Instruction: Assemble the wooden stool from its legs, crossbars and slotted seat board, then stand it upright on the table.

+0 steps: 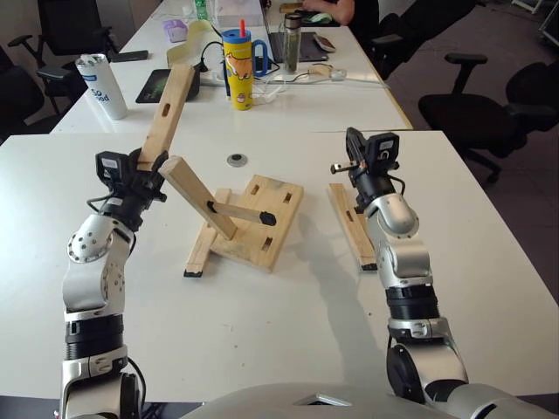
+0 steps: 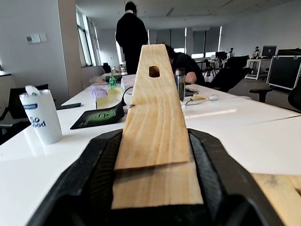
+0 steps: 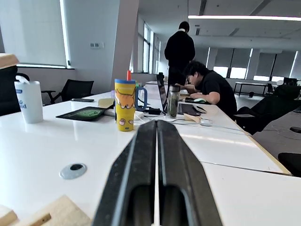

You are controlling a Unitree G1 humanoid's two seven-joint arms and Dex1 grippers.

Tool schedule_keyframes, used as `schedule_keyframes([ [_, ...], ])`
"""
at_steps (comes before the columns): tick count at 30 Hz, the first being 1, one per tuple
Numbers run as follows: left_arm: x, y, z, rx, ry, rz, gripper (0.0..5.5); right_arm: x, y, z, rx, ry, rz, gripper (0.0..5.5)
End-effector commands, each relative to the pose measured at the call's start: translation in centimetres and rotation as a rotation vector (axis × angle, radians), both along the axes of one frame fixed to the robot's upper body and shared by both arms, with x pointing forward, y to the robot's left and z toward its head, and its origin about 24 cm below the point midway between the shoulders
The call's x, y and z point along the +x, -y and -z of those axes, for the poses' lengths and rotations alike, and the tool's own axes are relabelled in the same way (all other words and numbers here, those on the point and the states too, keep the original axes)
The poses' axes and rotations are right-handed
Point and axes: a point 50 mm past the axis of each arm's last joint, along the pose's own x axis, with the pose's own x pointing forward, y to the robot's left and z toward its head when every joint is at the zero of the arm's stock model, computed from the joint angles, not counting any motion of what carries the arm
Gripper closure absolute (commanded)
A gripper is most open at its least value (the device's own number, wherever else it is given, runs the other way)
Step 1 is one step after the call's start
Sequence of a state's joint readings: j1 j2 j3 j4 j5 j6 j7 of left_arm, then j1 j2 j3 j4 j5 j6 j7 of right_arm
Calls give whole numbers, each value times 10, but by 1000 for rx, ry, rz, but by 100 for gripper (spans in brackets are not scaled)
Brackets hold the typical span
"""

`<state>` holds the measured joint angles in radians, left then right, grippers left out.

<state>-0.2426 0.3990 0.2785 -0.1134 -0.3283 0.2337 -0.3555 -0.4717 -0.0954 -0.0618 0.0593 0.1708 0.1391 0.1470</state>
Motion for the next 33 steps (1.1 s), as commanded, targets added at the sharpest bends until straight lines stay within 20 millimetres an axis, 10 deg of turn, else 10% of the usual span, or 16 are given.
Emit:
schedule_keyframes([
  [1, 6, 25, -72, 78, 267, 169, 349, 9, -14, -63, 319, -29, -257, 509],
  [10, 4, 76, -107, 213, 360, 507, 349, 6, -20, -102, 900, -246, -661, 375],
  [17, -2, 87, -106, 300, 327, 624, 349, -4, -22, -116, 965, -254, -775, 264],
  [33, 3, 80, -108, 355, 303, 598, 349, -20, -23, -98, 930, -252, -846, 264],
])
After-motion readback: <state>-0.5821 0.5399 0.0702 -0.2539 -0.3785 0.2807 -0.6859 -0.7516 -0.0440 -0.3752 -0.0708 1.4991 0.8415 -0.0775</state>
